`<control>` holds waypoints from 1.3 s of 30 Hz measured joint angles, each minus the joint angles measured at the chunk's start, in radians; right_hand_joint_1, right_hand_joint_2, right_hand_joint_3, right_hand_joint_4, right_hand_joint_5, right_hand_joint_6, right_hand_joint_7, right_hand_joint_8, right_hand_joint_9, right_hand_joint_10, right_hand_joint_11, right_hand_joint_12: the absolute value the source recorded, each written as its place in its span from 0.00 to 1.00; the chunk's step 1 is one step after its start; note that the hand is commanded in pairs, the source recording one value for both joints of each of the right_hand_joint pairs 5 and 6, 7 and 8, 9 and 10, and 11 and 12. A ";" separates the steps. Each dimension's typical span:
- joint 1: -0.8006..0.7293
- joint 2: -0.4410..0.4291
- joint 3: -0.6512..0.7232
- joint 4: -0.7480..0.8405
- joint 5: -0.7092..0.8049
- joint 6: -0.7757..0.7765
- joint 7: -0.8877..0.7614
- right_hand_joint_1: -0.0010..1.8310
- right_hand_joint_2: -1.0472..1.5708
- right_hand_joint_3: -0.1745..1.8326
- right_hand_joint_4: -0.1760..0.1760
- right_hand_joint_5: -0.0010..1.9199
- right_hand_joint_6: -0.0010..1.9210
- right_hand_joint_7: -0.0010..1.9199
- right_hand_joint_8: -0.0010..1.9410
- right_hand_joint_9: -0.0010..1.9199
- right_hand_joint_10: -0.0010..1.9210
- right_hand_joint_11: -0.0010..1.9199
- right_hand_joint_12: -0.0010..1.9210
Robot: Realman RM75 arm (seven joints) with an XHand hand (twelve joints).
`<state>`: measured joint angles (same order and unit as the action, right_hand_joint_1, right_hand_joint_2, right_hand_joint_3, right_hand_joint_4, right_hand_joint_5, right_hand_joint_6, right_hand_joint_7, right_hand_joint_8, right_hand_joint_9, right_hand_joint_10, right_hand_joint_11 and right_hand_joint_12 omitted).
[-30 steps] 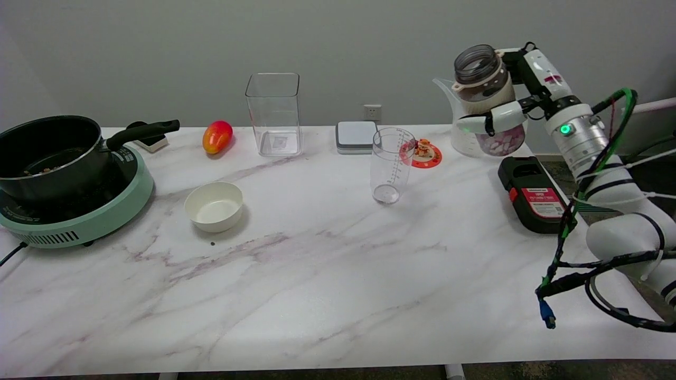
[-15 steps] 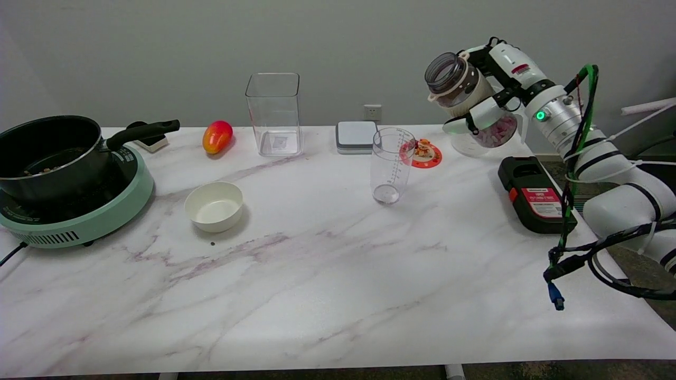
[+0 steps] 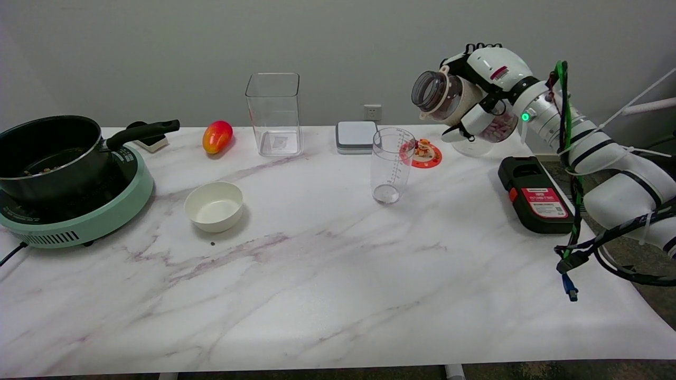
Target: Pour the contents of the bottle into the measuring cup.
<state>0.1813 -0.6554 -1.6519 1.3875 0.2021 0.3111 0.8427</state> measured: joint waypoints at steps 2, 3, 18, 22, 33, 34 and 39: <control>0.006 0.007 -0.010 0.005 -0.025 -0.004 0.001 0.74 0.58 0.54 0.50 0.60 0.60 0.72 0.71 0.67 0.67 0.51 0.51; 0.010 0.011 -0.017 0.008 -0.039 -0.008 0.001 0.74 0.58 0.54 0.50 0.60 0.60 0.71 0.71 0.67 0.66 0.51 0.51; 0.109 0.083 -0.172 0.059 -0.169 -0.078 0.013 0.75 0.55 0.58 0.50 0.59 0.59 0.70 0.70 0.65 0.65 0.50 0.50; 0.145 0.098 -0.222 0.070 -0.191 -0.103 0.017 0.75 0.53 0.59 0.50 0.59 0.59 0.70 0.69 0.65 0.65 0.50 0.50; 0.217 0.129 -0.322 0.090 -0.230 -0.177 0.018 0.75 0.49 0.64 0.50 0.57 0.57 0.68 0.68 0.64 0.64 0.49 0.49; 0.222 0.132 -0.329 0.092 -0.233 -0.184 0.018 0.75 0.48 0.64 0.50 0.57 0.57 0.68 0.67 0.63 0.63 0.48 0.48; 0.252 0.147 -0.364 0.099 -0.247 -0.214 0.013 0.76 0.47 0.65 0.50 0.56 0.56 0.68 0.67 0.63 0.63 0.48 0.48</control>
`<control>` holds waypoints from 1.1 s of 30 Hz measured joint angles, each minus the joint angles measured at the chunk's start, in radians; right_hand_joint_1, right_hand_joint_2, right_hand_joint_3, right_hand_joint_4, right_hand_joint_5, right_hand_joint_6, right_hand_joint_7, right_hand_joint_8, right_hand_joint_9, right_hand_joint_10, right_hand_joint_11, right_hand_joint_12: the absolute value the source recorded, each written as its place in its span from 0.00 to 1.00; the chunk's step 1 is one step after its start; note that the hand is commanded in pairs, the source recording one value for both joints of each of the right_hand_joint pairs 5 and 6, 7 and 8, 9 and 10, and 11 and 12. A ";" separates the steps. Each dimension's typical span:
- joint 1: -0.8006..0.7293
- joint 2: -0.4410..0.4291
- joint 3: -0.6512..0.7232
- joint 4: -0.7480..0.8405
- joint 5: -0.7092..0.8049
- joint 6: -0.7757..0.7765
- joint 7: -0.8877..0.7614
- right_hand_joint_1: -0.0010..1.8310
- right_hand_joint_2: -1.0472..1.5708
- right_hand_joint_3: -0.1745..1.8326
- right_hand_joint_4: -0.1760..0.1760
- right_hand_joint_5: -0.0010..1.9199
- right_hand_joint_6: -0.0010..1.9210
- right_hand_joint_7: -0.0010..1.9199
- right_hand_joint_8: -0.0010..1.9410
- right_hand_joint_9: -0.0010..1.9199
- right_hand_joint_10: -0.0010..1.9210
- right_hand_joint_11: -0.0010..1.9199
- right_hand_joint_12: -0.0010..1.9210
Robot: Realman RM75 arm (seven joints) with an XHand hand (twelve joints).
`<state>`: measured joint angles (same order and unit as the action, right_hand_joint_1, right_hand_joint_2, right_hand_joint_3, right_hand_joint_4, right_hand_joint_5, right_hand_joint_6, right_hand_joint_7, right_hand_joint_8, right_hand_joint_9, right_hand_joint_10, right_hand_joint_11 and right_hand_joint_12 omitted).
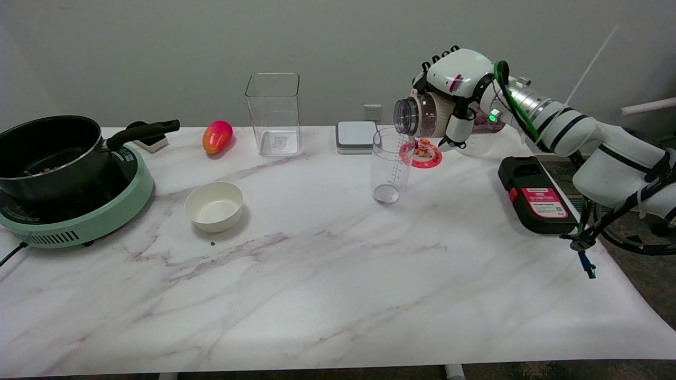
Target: Pour the contents of the bottle into the measuring cup.
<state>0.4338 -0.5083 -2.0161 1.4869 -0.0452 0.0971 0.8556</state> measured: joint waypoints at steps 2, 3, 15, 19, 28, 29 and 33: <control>0.014 0.007 -0.015 0.002 -0.004 -0.011 -0.001 0.76 0.47 0.66 0.50 0.56 0.56 0.67 0.67 0.63 0.63 0.48 0.48; 0.021 0.010 -0.023 0.003 -0.006 -0.016 -0.002 0.76 0.46 0.66 0.50 0.56 0.56 0.67 0.67 0.63 0.63 0.48 0.48; 0.078 0.039 -0.091 0.008 -0.022 -0.064 -0.020 0.76 0.43 0.70 0.50 0.56 0.55 0.67 0.66 0.63 0.62 0.48 0.48; 0.095 0.043 -0.113 0.008 -0.026 -0.078 -0.034 0.76 0.43 0.70 0.50 0.56 0.56 0.67 0.66 0.63 0.62 0.48 0.48; 0.119 0.048 -0.149 0.014 -0.026 -0.108 -0.077 0.76 0.43 0.70 0.50 0.56 0.56 0.67 0.66 0.63 0.63 0.48 0.48; 0.121 0.049 -0.152 0.016 -0.026 -0.111 -0.080 0.76 0.43 0.69 0.50 0.57 0.57 0.67 0.66 0.63 0.63 0.48 0.48; 0.127 0.049 -0.166 0.024 -0.026 -0.125 -0.100 0.76 0.45 0.68 0.50 0.58 0.58 0.68 0.67 0.63 0.63 0.49 0.49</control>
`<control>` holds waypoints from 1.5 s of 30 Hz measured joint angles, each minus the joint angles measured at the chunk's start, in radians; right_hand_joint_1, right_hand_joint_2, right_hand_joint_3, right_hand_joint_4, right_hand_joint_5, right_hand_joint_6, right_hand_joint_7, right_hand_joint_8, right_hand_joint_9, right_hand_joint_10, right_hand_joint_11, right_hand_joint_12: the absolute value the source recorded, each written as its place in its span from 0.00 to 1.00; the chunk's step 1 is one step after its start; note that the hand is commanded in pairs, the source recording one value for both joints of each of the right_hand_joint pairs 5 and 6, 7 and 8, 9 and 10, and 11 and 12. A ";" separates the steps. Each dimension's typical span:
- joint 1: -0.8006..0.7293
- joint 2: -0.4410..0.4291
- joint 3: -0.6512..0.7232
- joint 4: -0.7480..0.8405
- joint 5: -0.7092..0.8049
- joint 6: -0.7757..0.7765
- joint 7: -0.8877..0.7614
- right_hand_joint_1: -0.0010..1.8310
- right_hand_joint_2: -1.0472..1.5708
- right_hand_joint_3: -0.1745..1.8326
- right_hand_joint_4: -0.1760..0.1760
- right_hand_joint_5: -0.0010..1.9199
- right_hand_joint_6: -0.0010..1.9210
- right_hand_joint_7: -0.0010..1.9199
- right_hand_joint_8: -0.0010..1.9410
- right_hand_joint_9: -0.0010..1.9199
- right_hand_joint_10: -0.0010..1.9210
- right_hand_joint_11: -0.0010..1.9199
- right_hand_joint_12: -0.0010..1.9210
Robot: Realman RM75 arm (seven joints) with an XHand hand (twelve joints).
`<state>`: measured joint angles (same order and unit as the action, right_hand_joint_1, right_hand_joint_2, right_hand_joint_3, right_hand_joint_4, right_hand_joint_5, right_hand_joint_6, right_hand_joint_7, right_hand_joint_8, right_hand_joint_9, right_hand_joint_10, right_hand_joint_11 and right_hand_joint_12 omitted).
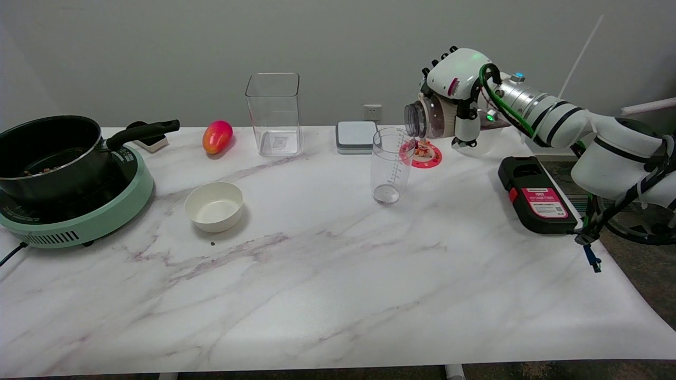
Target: Pour the contents of the bottle into the measuring cup.
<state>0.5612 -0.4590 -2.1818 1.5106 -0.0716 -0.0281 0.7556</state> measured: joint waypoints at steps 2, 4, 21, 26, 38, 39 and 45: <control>0.003 0.000 -0.006 0.005 0.000 -0.006 -0.014 0.76 0.45 0.67 0.50 0.59 0.59 0.68 0.68 0.63 0.63 0.49 0.49; 0.005 0.000 -0.010 0.010 0.000 -0.010 -0.026 0.76 0.46 0.67 0.50 0.59 0.59 0.69 0.68 0.63 0.63 0.49 0.49; 0.019 -0.005 -0.035 0.065 0.002 -0.048 -0.158 0.76 0.48 0.65 0.50 0.60 0.60 0.69 0.69 0.64 0.64 0.50 0.50; 0.025 -0.012 -0.041 0.078 0.011 -0.068 -0.189 0.76 0.48 0.65 0.50 0.60 0.60 0.69 0.69 0.64 0.64 0.50 0.50; 0.065 -0.031 -0.072 0.100 0.097 -0.133 -0.285 0.76 0.48 0.66 0.50 0.60 0.60 0.69 0.69 0.64 0.64 0.50 0.50; 0.070 -0.033 -0.075 0.101 0.104 -0.140 -0.291 0.76 0.48 0.66 0.50 0.60 0.60 0.69 0.69 0.64 0.64 0.50 0.50; 0.096 -0.040 -0.094 0.105 0.133 -0.170 -0.321 0.76 0.48 0.66 0.50 0.60 0.60 0.70 0.69 0.64 0.64 0.51 0.51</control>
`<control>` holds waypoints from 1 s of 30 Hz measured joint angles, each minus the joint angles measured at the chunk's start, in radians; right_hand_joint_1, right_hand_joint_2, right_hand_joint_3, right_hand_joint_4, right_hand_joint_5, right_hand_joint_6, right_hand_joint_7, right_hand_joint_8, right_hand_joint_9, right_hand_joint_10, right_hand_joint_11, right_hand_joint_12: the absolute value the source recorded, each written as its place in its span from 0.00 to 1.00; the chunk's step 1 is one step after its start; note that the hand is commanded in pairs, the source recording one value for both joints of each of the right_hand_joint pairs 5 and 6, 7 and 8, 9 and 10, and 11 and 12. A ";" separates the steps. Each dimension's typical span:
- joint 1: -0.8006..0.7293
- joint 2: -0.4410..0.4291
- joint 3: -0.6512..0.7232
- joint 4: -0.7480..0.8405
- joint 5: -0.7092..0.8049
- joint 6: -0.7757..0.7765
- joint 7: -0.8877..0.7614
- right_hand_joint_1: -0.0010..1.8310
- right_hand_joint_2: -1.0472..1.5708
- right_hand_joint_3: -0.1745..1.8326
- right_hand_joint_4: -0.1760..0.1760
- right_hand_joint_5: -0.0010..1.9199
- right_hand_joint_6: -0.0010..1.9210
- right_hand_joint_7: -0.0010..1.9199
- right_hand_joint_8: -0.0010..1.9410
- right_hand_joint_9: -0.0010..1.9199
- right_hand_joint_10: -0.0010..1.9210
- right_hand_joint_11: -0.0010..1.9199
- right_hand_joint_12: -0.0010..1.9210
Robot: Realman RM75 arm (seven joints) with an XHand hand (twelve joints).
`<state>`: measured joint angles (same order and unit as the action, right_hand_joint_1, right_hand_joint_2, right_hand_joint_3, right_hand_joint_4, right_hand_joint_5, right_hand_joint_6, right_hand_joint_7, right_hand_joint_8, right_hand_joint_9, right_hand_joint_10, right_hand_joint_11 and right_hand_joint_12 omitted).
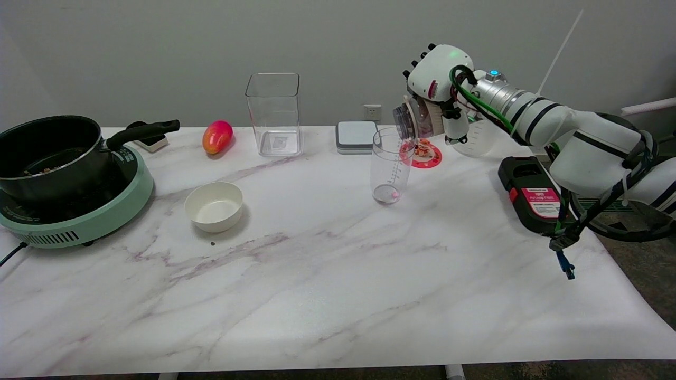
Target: Pour the contents of the bottle into the measuring cup.
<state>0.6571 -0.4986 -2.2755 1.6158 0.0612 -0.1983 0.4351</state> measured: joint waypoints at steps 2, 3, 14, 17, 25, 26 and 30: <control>0.009 -0.001 -0.007 0.000 0.007 -0.008 -0.009 0.76 0.48 0.66 0.50 0.60 0.60 0.70 0.69 0.64 0.64 0.51 0.51; 0.014 -0.002 -0.011 0.000 0.010 -0.012 -0.013 0.76 0.48 0.66 0.50 0.60 0.60 0.70 0.69 0.64 0.64 0.51 0.51; 0.045 -0.002 -0.041 0.003 0.022 -0.037 -0.063 0.76 0.50 0.63 0.50 0.62 0.62 0.71 0.70 0.65 0.65 0.52 0.52; 0.046 -0.002 -0.045 0.004 0.017 -0.042 -0.076 0.76 0.52 0.61 0.50 0.63 0.63 0.71 0.70 0.66 0.66 0.52 0.52; 0.049 -0.003 -0.051 0.004 0.000 -0.046 -0.097 0.74 0.58 0.54 0.50 0.67 0.67 0.74 0.73 0.68 0.67 0.54 0.54; 0.049 -0.003 -0.052 0.004 -0.002 -0.046 -0.100 0.74 0.59 0.54 0.50 0.67 0.67 0.74 0.73 0.68 0.68 0.54 0.54; 0.049 -0.003 -0.053 0.003 -0.015 -0.046 -0.109 0.74 0.61 0.51 0.50 0.68 0.68 0.75 0.74 0.69 0.69 0.56 0.56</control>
<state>0.7065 -0.5011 -2.3283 1.6189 0.0457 -0.2447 0.3263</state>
